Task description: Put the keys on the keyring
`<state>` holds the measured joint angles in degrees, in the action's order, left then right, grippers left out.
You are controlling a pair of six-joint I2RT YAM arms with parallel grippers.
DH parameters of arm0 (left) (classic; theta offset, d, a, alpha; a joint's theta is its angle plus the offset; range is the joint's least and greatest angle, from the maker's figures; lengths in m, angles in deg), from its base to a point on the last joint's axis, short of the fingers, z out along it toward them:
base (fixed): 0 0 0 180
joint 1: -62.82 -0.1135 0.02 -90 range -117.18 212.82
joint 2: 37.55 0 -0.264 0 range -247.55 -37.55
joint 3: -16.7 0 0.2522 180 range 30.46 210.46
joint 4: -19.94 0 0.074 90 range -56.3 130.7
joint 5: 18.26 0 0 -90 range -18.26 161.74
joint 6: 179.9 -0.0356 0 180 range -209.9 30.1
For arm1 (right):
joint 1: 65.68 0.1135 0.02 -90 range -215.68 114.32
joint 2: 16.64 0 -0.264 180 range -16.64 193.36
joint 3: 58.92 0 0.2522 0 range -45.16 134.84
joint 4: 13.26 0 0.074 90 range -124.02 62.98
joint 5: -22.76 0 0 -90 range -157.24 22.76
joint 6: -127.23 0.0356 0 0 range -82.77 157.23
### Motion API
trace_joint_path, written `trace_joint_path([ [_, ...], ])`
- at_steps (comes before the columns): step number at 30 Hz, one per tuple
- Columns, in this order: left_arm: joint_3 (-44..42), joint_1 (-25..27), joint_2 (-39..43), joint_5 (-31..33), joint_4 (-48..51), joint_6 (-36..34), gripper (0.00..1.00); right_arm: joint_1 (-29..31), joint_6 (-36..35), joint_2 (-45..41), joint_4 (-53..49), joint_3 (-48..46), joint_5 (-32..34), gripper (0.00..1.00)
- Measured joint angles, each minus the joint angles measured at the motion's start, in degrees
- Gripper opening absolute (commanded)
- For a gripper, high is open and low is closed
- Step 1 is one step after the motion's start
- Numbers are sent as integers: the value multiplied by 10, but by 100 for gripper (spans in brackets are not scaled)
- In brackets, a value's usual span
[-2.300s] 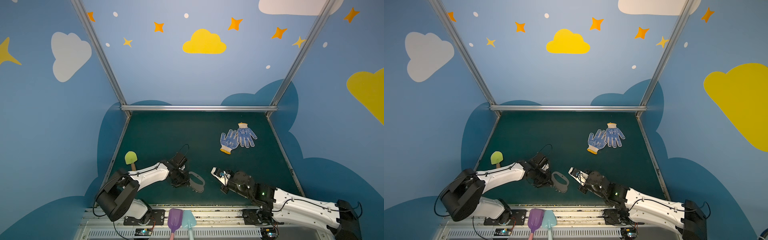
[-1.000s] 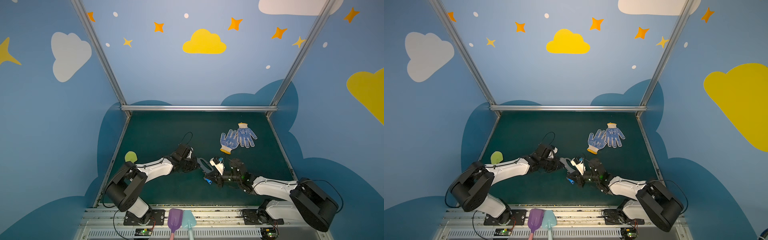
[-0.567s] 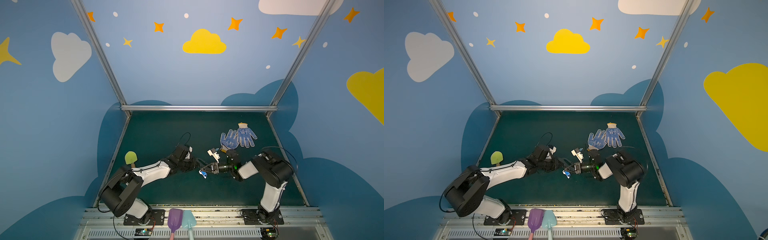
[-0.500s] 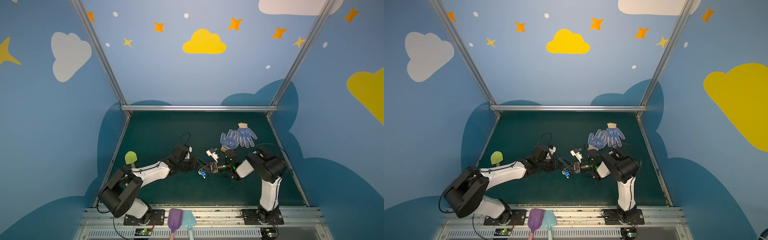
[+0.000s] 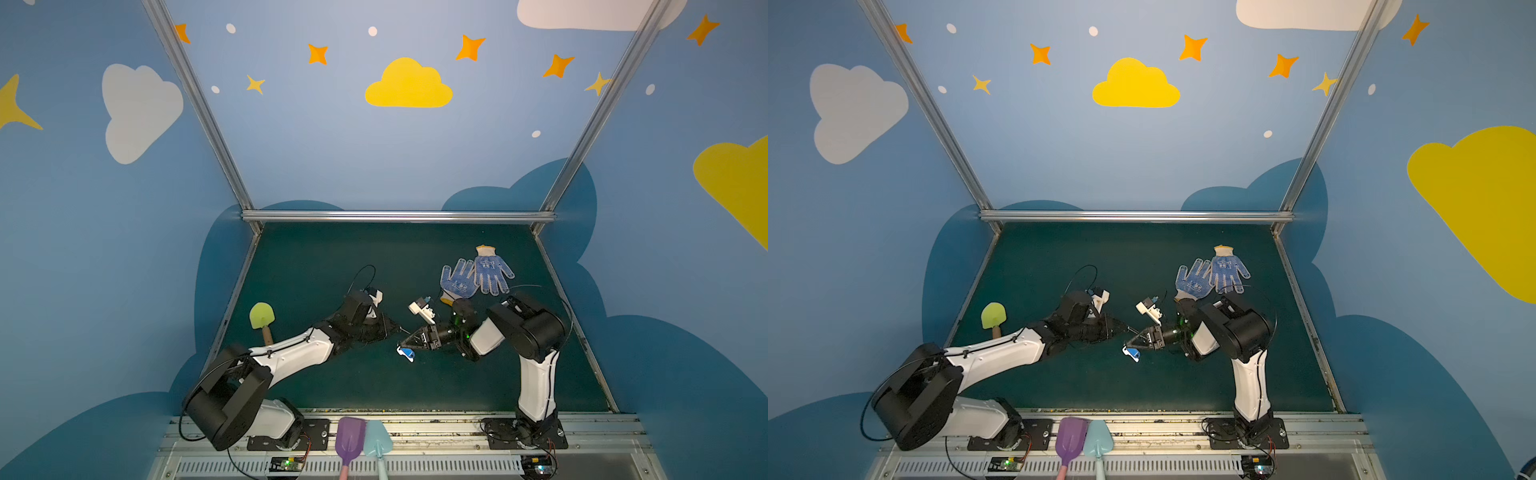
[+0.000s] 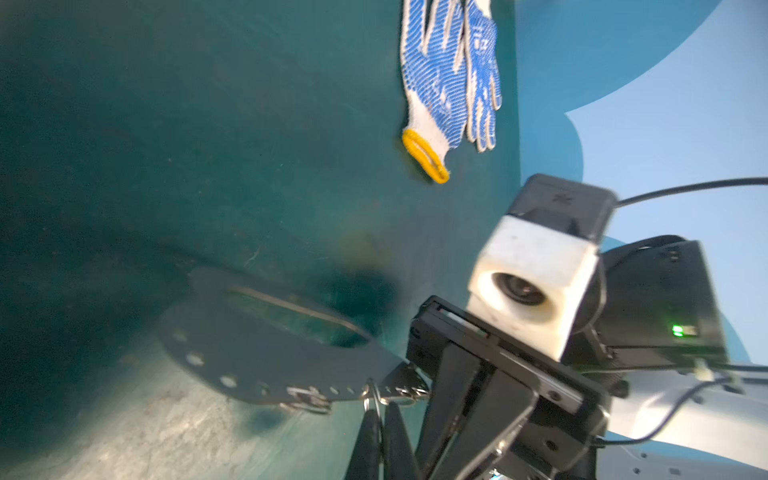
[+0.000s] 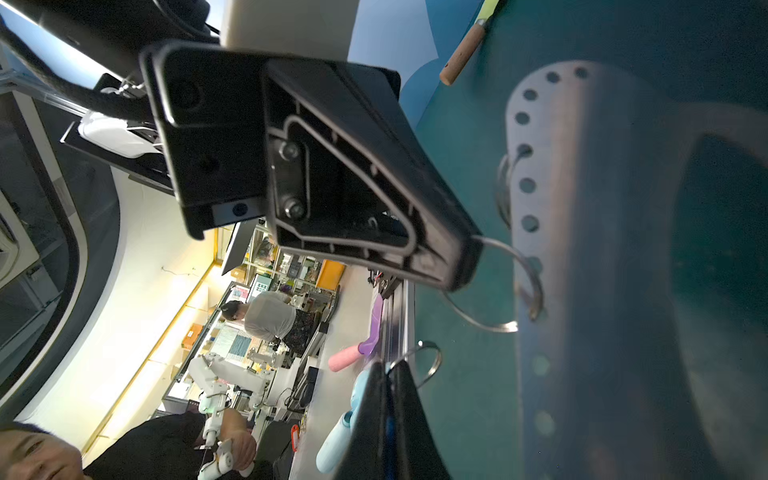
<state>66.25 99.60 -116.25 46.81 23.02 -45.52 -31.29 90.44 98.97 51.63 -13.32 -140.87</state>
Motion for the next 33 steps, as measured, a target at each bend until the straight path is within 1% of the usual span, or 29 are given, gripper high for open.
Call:
trace_joint_path([
  [7, -2, 0, 28, 0, -2, 0, 4, 0, 10, 0, 1, 16, 2, 0],
  [15, -17, 0, 33, 2, -2, 0, 4, 0, 23, -6, 5, 28, 15, 0],
  [33, -17, -1, 35, 5, -3, 2, 4, -11, 23, -24, 4, 28, 41, 0],
])
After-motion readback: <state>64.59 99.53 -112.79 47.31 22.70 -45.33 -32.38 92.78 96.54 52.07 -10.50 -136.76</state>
